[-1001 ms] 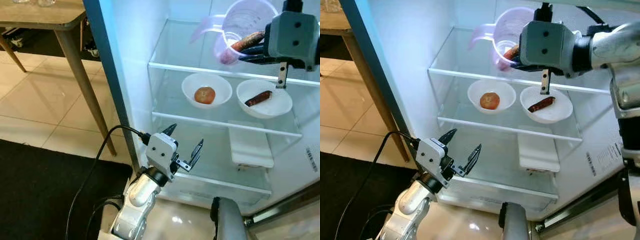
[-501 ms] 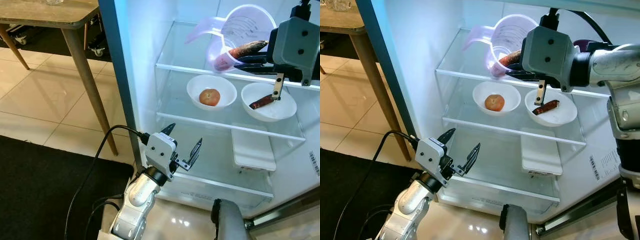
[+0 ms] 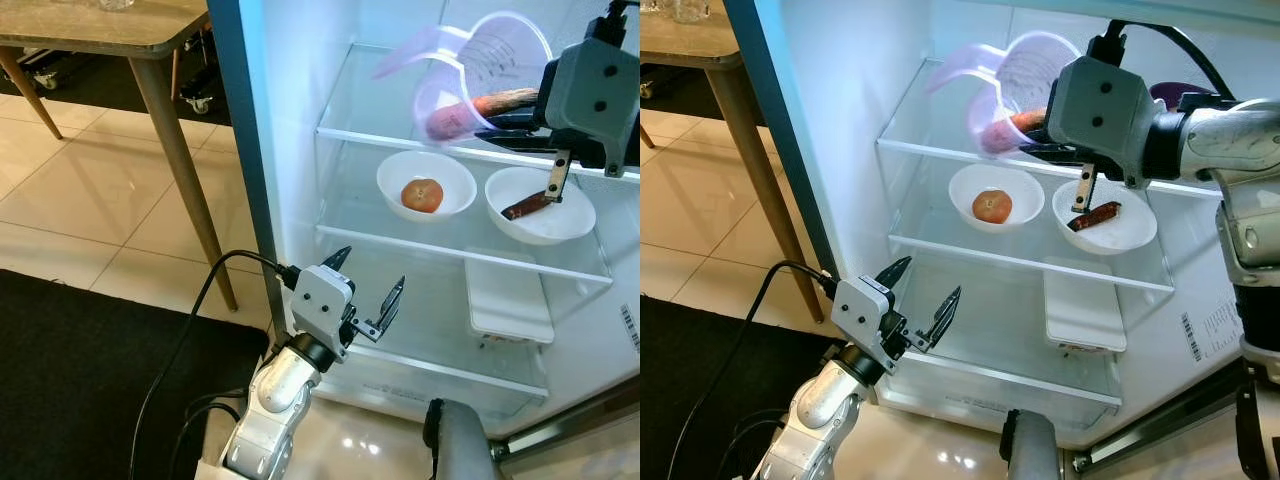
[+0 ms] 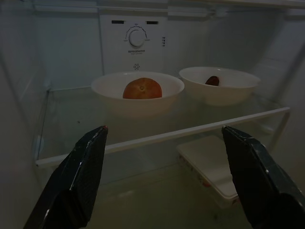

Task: Restocking fridge

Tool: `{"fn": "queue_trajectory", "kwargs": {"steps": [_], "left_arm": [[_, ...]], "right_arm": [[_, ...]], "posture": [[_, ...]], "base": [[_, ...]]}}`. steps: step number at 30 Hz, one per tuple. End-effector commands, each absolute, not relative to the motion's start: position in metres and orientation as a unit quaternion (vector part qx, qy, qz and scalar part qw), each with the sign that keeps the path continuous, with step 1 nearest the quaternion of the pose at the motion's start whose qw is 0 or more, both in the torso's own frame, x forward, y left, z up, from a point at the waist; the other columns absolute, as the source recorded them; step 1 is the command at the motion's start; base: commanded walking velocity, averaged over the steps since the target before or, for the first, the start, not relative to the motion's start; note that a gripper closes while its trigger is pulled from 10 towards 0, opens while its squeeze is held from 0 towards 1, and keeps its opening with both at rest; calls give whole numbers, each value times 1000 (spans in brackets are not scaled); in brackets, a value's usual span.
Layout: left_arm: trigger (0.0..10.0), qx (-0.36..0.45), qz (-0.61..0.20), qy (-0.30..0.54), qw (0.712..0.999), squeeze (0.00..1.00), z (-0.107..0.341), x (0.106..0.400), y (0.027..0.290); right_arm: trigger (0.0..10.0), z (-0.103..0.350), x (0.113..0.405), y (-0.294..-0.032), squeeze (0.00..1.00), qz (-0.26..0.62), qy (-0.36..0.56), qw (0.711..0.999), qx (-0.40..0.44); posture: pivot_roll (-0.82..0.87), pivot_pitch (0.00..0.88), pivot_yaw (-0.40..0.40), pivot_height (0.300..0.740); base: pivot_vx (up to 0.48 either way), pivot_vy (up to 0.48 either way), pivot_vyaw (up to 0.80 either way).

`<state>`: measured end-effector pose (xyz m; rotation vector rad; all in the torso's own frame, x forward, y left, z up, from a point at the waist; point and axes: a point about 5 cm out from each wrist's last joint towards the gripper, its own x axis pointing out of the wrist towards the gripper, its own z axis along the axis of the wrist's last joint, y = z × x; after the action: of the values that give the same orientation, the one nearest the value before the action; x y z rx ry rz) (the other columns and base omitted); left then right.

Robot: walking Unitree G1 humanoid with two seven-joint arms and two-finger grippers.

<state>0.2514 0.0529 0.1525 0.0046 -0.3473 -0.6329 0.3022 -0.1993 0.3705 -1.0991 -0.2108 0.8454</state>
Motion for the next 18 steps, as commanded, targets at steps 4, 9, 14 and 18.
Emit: {"fn": "queue_trajectory", "kwargs": {"steps": [4,9,14,18], "left_arm": [[10000,-4,-315,-167,934,0,149,250,47],[10000,-4,-315,-167,934,0,149,251,47],[10000,-4,-316,-167,934,0,149,250,47],[10000,-5,-317,-167,934,0,150,251,47]], "right_arm": [[0,362,290,-219,0,404,-43,750,-523],[0,363,285,-234,0,390,-24,752,-531],[0,368,277,-240,0,393,-37,755,-523],[0,368,265,-237,0,426,-49,748,-506]], "posture": [[-37,84,-26,369],[-41,83,-23,369],[-41,88,-21,369],[-41,90,-21,369]], "base": [[0,0,0],[0,0,0],[0,0,0],[0,0,0]]}}
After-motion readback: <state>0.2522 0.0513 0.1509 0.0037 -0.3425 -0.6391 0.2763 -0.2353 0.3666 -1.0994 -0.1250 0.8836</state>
